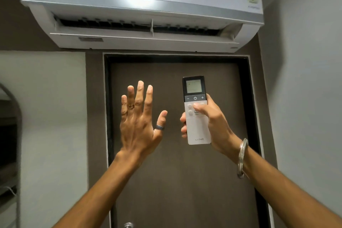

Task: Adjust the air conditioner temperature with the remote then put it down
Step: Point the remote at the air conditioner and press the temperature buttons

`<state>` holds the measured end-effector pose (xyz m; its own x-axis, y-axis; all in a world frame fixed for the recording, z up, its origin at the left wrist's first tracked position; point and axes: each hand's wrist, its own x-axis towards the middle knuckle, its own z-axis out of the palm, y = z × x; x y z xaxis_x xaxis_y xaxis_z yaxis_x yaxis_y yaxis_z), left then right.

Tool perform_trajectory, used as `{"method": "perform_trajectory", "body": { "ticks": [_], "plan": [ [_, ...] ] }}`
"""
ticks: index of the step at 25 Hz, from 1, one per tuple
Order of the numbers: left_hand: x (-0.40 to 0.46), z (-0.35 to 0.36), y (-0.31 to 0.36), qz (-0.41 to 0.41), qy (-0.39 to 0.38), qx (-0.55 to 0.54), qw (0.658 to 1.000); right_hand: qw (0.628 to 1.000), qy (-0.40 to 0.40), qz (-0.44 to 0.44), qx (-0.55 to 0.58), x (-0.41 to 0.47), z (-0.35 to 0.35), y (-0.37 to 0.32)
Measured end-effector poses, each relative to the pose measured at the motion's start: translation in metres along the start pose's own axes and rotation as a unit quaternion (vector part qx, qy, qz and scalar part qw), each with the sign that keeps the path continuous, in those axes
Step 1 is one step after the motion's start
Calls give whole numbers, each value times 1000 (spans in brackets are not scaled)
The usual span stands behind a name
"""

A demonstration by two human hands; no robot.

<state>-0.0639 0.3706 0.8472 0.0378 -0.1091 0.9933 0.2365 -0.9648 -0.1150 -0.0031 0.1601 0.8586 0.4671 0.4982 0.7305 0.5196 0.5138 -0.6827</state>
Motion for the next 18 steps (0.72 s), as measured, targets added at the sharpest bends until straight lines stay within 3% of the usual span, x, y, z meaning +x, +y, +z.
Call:
{"method": "perform_trajectory", "body": {
  "ticks": [18],
  "plan": [
    [-13, -17, 14, -4, 0, 19, 1000, 999, 10, 15, 31, -25, -1, -13]
  ]
}}
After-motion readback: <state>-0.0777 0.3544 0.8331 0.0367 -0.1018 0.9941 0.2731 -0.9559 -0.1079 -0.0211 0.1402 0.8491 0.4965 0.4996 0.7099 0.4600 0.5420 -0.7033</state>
